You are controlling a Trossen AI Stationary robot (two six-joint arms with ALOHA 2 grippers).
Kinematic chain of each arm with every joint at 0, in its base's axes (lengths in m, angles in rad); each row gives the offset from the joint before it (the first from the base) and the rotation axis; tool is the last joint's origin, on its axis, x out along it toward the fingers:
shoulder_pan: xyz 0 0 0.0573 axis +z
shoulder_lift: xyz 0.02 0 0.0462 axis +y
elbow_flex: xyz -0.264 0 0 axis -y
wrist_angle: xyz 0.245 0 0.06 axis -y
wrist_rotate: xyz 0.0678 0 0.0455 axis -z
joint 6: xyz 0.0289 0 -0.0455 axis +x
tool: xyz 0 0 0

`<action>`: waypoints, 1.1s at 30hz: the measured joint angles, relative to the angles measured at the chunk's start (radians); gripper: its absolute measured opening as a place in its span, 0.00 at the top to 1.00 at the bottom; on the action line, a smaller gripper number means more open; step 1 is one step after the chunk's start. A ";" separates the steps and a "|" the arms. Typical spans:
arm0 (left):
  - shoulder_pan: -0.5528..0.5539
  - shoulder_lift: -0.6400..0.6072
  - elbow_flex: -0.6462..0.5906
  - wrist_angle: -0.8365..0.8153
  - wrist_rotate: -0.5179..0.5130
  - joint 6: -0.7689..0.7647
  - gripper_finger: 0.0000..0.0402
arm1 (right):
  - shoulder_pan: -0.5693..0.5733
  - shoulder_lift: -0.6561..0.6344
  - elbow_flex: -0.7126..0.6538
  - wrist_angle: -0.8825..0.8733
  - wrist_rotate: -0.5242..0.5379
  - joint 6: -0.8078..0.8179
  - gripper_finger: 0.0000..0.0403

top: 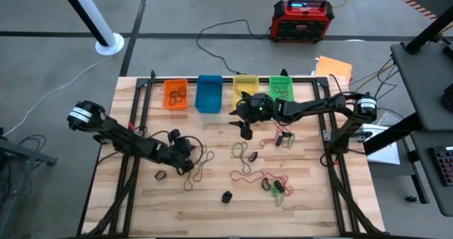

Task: Sort rubber bands into baskets
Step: Put the violet rubber band into the orange bin

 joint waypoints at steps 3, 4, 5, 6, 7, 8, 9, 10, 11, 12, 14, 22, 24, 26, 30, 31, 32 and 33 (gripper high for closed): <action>0.000 -0.048 0.002 0.005 -0.033 0.030 1.00 | 0.000 0.000 0.000 0.000 0.000 0.000 0.56; 0.000 -0.066 0.002 0.007 -0.044 0.041 1.00 | 0.000 0.000 0.000 0.000 0.000 0.000 0.56; 0.000 -0.085 0.002 0.008 -0.061 0.051 1.00 | 0.000 0.000 0.000 0.000 0.000 0.000 0.56; 0.000 -0.105 0.002 0.011 -0.078 0.059 1.00 | 0.000 0.000 0.000 0.000 0.000 0.000 0.56; 0.000 -0.126 0.002 0.012 -0.100 0.067 1.00 | 0.000 0.000 0.000 0.000 0.000 0.000 0.56; 0.000 -0.148 0.003 0.013 -0.127 0.073 1.00 | 0.000 0.000 0.000 0.000 0.000 0.000 0.56; 0.000 -0.170 0.003 0.014 -0.160 0.080 1.00 | 0.000 0.000 0.000 0.000 0.000 0.000 0.56; 0.000 -0.192 0.003 0.013 -0.196 0.085 1.00 | 0.000 0.000 0.000 0.000 0.000 0.000 0.56; 0.000 -0.216 0.004 0.014 -0.232 0.092 1.00 | 0.000 0.000 0.000 0.000 0.000 0.000 0.56; 0.000 -0.240 0.006 0.014 -0.266 0.107 1.00 | 0.000 0.000 0.000 0.000 0.000 0.000 0.56; 0.000 -0.288 0.012 0.014 -0.337 0.151 1.00 | 0.000 0.000 0.000 0.000 0.000 0.000 0.56; 0.100 -0.463 0.046 -0.008 -0.534 0.381 1.00 | 0.000 0.000 0.000 0.011 0.000 -0.001 0.56; 0.175 -0.503 0.047 -0.023 -0.520 0.401 1.00 | 0.000 0.000 0.000 0.012 0.001 -0.001 0.56; 0.270 -0.540 0.047 -0.034 -0.449 0.412 1.00 | 0.000 0.000 0.000 0.012 0.001 -0.001 0.56; 0.512 -0.590 0.048 -0.047 -0.185 0.414 1.00 | 0.000 0.000 0.000 0.011 0.001 -0.001 0.56; 0.576 -0.595 0.048 -0.056 -0.128 0.411 1.00 | 0.000 0.000 0.000 0.011 0.001 -0.001 0.56; 0.640 -0.596 0.048 -0.070 -0.080 0.406 1.00 | 0.000 0.000 0.000 0.010 0.001 -0.001 0.56; 0.705 -0.595 0.048 -0.087 -0.043 0.395 1.00 | 0.000 0.000 0.000 0.009 0.001 0.000 0.56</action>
